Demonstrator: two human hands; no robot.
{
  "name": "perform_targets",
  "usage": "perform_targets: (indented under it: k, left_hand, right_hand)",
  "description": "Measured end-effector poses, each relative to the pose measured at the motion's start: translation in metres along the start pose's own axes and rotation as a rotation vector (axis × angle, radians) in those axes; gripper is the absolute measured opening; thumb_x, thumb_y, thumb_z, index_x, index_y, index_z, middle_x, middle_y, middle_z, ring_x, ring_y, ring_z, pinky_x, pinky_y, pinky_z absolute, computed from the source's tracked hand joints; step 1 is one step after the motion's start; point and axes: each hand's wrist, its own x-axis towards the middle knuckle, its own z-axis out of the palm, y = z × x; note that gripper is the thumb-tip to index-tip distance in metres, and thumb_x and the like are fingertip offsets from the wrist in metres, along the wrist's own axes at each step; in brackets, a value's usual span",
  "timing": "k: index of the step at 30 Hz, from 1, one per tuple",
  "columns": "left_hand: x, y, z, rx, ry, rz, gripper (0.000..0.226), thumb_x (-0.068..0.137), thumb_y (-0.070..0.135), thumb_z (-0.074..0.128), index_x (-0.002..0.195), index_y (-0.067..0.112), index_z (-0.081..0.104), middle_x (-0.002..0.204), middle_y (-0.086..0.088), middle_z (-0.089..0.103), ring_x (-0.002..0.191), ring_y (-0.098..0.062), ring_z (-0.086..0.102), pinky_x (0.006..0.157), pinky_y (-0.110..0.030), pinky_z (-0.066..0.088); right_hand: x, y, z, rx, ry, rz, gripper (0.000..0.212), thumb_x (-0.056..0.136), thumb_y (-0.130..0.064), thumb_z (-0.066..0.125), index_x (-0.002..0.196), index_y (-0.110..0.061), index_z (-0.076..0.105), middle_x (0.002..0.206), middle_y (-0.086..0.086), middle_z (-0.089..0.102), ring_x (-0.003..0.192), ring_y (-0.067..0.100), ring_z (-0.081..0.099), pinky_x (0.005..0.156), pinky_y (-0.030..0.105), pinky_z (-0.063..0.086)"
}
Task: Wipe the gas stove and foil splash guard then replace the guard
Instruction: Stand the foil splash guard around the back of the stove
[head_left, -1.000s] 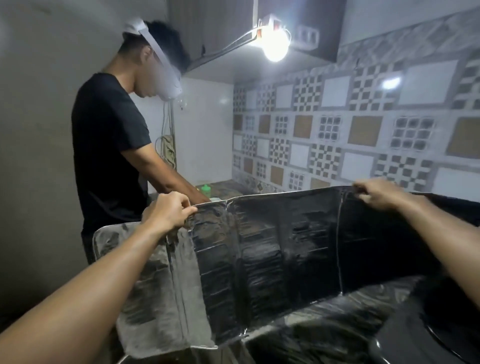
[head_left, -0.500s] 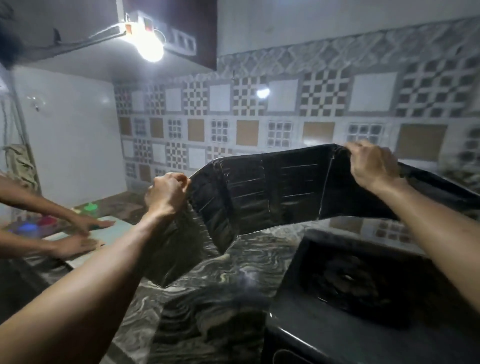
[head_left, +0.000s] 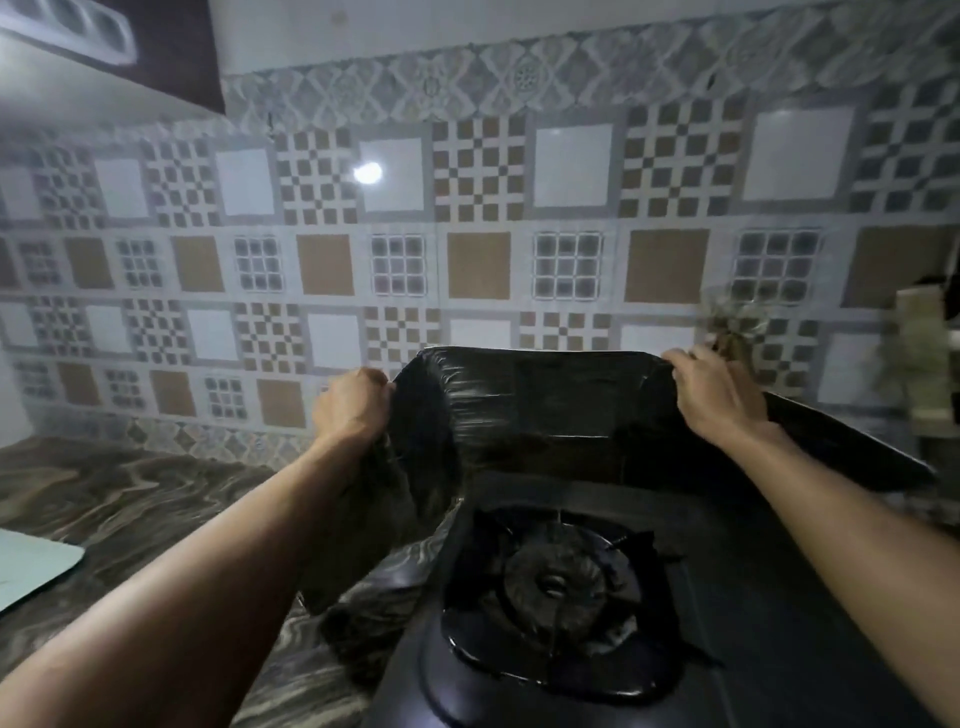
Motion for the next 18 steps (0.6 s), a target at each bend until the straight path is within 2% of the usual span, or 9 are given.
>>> perform_targets:
  k: [4, 7, 10, 13, 16, 18]
  left_hand:
    - [0.025, 0.019, 0.026, 0.034, -0.079, 0.036, 0.025, 0.098, 0.03, 0.052, 0.095, 0.012, 0.069, 0.097, -0.01, 0.069, 0.087, -0.027, 0.062, 0.084, -0.038, 0.052]
    - [0.046, 0.029, 0.037, 0.032, -0.151, 0.053, 0.027, 0.096, 0.03, 0.055, 0.089, 0.008, 0.069, 0.092, -0.013, 0.07, 0.084, -0.03, 0.065, 0.084, -0.042, 0.055]
    - [0.06, 0.038, 0.04, 0.015, -0.179, 0.037, 0.026, 0.093, 0.028, 0.059, 0.087, 0.004, 0.07, 0.089, -0.015, 0.07, 0.079, -0.03, 0.066, 0.078, -0.039, 0.056]
    - [0.064, 0.043, 0.051, 0.025, -0.242, 0.024, 0.025, 0.093, 0.021, 0.06, 0.087, 0.0, 0.071, 0.08, -0.012, 0.067, 0.066, -0.021, 0.059, 0.066, -0.031, 0.046]
    - [0.068, 0.042, 0.06, 0.055, -0.254, 0.003, 0.027, 0.093, 0.025, 0.061, 0.094, 0.001, 0.073, 0.083, -0.011, 0.068, 0.071, -0.022, 0.06, 0.067, -0.028, 0.045]
    - [0.071, 0.044, 0.062, 0.068, -0.271, 0.014, 0.028, 0.093, 0.026, 0.061, 0.096, 0.001, 0.073, 0.082, -0.008, 0.065, 0.065, -0.017, 0.057, 0.061, -0.025, 0.042]
  right_hand:
    - [0.003, 0.025, 0.017, 0.038, -0.078, 0.014, 0.045, 0.095, -0.002, 0.036, 0.134, -0.021, 0.044, 0.124, 0.011, 0.055, 0.097, 0.038, 0.058, 0.079, 0.042, 0.049]
    - [0.014, 0.034, 0.028, 0.048, -0.093, 0.03, 0.049, 0.095, -0.001, 0.033, 0.138, -0.023, 0.04, 0.128, 0.012, 0.053, 0.101, 0.038, 0.055, 0.079, 0.041, 0.047]
    - [0.027, 0.034, 0.035, 0.027, -0.136, 0.051, 0.054, 0.093, 0.002, 0.031, 0.141, -0.022, 0.037, 0.131, 0.013, 0.052, 0.106, 0.038, 0.052, 0.083, 0.042, 0.046]
    - [0.036, 0.036, 0.046, -0.011, -0.207, 0.07, 0.057, 0.091, 0.004, 0.031, 0.142, -0.021, 0.037, 0.134, 0.013, 0.049, 0.111, 0.041, 0.048, 0.089, 0.043, 0.042]
    - [0.041, 0.039, 0.054, -0.016, -0.247, 0.092, 0.057, 0.091, 0.004, 0.03, 0.141, -0.02, 0.039, 0.135, 0.014, 0.047, 0.114, 0.041, 0.046, 0.091, 0.041, 0.04]
    - [0.044, 0.043, 0.061, -0.017, -0.247, 0.067, 0.055, 0.091, 0.002, 0.03, 0.14, -0.02, 0.039, 0.134, 0.014, 0.049, 0.114, 0.039, 0.048, 0.096, 0.042, 0.036]
